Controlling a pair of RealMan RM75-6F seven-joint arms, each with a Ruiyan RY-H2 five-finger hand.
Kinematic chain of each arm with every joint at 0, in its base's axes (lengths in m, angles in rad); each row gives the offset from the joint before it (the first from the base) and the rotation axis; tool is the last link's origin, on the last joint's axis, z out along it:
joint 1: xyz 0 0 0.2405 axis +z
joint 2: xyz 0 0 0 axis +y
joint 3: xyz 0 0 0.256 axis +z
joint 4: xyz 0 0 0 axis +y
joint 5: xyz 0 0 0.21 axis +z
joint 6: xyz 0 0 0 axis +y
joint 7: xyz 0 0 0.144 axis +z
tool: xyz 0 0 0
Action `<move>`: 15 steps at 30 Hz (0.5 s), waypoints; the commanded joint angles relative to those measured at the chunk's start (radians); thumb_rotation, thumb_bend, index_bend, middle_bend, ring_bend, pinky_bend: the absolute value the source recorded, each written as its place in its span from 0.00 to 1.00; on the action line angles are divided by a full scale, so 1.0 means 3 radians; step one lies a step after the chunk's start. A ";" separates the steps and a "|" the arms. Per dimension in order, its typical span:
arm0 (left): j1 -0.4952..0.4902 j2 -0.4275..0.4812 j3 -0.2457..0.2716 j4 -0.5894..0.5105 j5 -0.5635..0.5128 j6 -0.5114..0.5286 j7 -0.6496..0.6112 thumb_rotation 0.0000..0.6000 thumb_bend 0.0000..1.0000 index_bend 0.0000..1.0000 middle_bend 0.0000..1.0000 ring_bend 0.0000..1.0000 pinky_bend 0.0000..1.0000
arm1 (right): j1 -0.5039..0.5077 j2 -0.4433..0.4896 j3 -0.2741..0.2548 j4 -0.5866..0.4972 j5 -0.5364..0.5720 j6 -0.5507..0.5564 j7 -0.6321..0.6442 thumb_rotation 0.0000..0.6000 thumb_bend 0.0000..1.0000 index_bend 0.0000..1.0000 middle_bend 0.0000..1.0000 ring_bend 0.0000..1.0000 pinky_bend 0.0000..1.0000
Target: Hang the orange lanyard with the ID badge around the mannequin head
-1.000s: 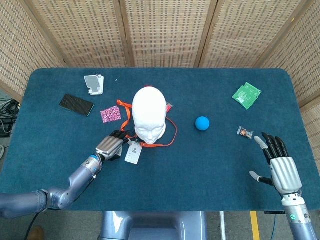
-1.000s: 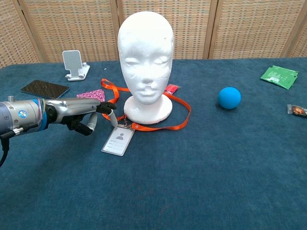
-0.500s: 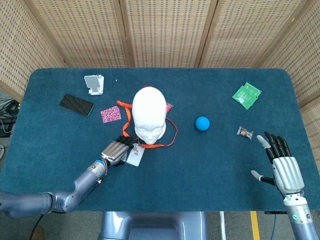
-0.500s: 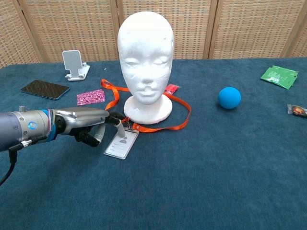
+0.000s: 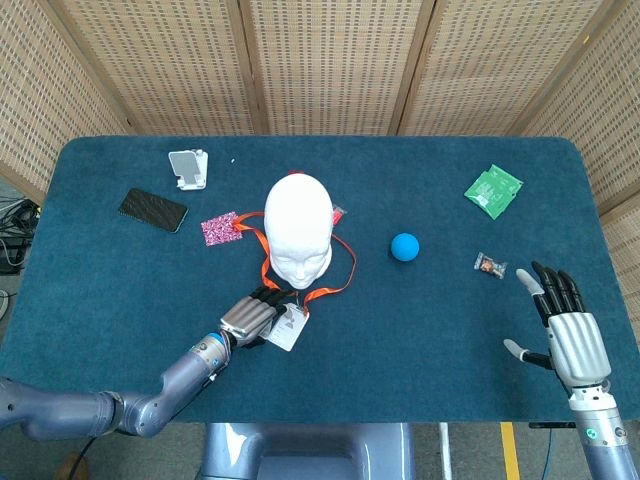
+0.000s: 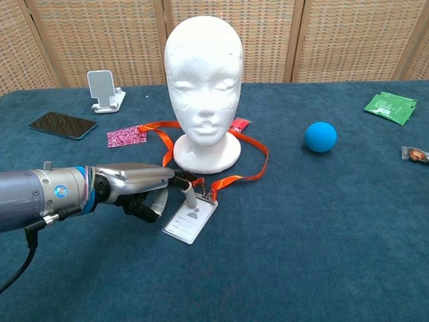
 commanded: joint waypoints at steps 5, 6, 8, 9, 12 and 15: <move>-0.0063 -0.0093 -0.0013 -0.0082 -0.0086 0.0052 0.0103 1.00 1.00 0.27 0.00 0.00 0.00 | -0.0002 0.0008 0.0005 -0.0002 -0.0002 0.0005 0.0011 1.00 0.27 0.12 0.00 0.00 0.00; -0.0071 -0.0108 -0.0014 -0.0093 -0.0099 0.0060 0.0118 1.00 1.00 0.27 0.00 0.00 0.00 | -0.0003 0.0009 0.0005 -0.0001 -0.0003 0.0008 0.0013 1.00 0.27 0.12 0.00 0.00 0.00; -0.0091 -0.0132 -0.0013 -0.0118 -0.0125 0.0078 0.0155 1.00 1.00 0.27 0.00 0.00 0.00 | -0.0004 0.0010 0.0007 -0.0002 -0.0005 0.0013 0.0017 1.00 0.27 0.12 0.00 0.00 0.00; -0.0102 -0.0145 -0.0011 -0.0133 -0.0136 0.0083 0.0174 1.00 1.00 0.27 0.00 0.00 0.00 | -0.0005 0.0012 0.0009 -0.0002 -0.0004 0.0014 0.0019 1.00 0.27 0.12 0.00 0.00 0.00; -0.0128 -0.0178 -0.0013 -0.0175 -0.0185 0.0111 0.0221 1.00 1.00 0.27 0.00 0.00 0.00 | -0.0006 0.0016 0.0009 -0.0002 -0.0004 0.0015 0.0030 1.00 0.27 0.12 0.00 0.00 0.00; -0.0145 -0.0196 -0.0030 -0.0213 -0.0211 0.0145 0.0239 1.00 1.00 0.27 0.00 0.00 0.00 | -0.0008 0.0018 0.0012 0.0003 0.0000 0.0015 0.0039 1.00 0.27 0.12 0.00 0.00 0.00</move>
